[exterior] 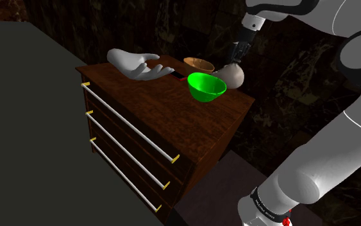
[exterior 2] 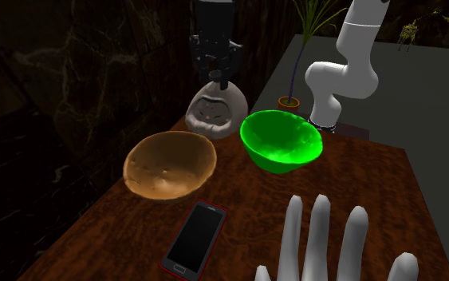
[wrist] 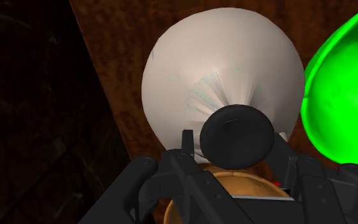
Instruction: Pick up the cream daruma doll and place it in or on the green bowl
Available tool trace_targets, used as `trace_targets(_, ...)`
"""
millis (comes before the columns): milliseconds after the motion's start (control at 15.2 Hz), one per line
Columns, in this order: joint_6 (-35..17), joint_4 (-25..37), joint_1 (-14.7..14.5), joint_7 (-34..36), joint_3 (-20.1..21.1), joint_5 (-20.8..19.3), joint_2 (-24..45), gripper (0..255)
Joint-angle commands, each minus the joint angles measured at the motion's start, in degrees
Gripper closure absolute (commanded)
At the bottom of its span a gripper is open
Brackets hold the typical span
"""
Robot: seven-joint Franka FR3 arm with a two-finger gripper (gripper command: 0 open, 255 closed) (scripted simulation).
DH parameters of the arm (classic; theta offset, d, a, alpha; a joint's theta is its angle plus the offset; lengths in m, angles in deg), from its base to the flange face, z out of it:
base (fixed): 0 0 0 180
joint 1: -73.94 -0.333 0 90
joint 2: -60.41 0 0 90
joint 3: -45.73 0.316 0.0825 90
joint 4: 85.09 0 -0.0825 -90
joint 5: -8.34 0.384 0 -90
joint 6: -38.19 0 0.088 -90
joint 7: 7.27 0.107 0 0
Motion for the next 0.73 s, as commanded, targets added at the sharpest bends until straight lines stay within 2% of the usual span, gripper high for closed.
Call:
trace_targets(0,1.7,2.1,0.0,-0.2,-0.1,0.2,0.4,255)
trace_targets(660,10.2,13.4,0.4,-0.9,-0.6,1.4,3.4,255)
